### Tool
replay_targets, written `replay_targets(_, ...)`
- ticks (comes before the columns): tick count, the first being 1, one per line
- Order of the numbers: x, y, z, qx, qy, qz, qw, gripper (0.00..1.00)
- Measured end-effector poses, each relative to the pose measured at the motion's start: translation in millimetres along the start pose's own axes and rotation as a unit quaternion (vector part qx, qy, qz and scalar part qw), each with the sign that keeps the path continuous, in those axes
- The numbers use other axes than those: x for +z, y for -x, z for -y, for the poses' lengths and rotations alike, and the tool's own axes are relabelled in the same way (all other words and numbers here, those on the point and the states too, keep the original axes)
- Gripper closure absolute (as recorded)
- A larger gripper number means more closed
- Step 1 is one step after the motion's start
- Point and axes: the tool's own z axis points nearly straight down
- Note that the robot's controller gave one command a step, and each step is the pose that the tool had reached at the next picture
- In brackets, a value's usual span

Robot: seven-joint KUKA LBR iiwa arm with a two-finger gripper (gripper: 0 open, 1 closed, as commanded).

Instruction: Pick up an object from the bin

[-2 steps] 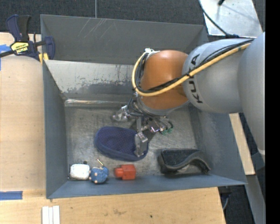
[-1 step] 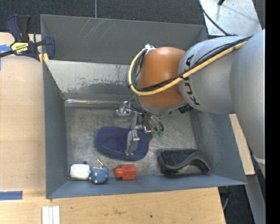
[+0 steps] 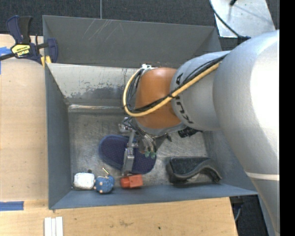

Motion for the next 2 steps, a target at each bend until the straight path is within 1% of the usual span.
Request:
replay_targets(1,-2.2,1.7,0.3,-0.001,0.0,-0.0014,1.0,0.0)
replay_targets(2,-5.9,4.7,-0.6,-0.001,0.001,0.0029,1.0,1.0)
